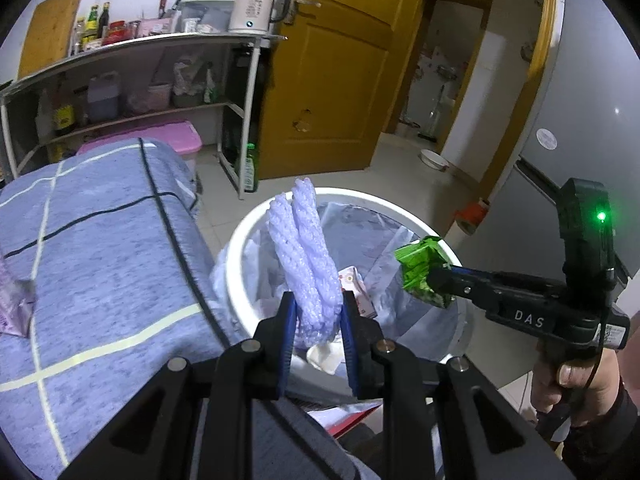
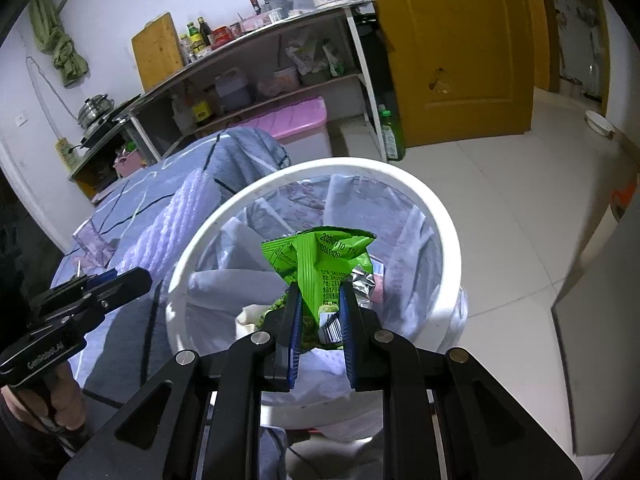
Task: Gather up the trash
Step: 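Carry the foam net and green bag over the bin and open both tools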
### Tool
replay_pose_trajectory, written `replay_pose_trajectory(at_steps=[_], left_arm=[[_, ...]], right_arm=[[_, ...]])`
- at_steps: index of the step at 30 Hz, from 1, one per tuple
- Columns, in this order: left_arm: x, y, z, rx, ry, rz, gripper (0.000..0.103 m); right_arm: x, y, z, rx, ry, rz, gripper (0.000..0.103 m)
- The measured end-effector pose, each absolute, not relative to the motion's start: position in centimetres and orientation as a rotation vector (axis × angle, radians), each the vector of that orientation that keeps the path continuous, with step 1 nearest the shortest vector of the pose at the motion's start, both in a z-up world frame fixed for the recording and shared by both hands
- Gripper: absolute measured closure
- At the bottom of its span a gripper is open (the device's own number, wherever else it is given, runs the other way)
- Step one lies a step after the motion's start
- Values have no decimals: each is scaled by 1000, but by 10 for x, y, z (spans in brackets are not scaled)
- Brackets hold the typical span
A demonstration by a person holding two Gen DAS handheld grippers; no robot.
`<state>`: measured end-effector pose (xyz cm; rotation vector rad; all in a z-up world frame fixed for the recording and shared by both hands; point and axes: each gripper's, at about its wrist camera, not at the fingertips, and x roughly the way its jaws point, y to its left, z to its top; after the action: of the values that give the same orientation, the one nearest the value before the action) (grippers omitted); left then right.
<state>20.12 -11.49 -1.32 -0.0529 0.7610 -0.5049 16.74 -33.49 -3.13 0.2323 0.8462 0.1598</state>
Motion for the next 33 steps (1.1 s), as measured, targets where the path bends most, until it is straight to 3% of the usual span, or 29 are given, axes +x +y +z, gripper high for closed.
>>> replay_pose_trajectory(at_steps=[12, 14, 17, 33], left_arm=[[219, -117, -23, -81, 795, -506, 76], [220, -118, -24, -85, 797, -508, 72], [219, -117, -23, -92, 790, -510, 58], [200, -101, -12, -114, 757, -478, 58]], right_arm=[[180, -343, -39, 243, 871, 140, 80], [181, -343, -39, 243, 871, 141, 78], [180, -343, -40, 240, 867, 142, 77], [164, -331, -25, 228, 838, 163, 74]])
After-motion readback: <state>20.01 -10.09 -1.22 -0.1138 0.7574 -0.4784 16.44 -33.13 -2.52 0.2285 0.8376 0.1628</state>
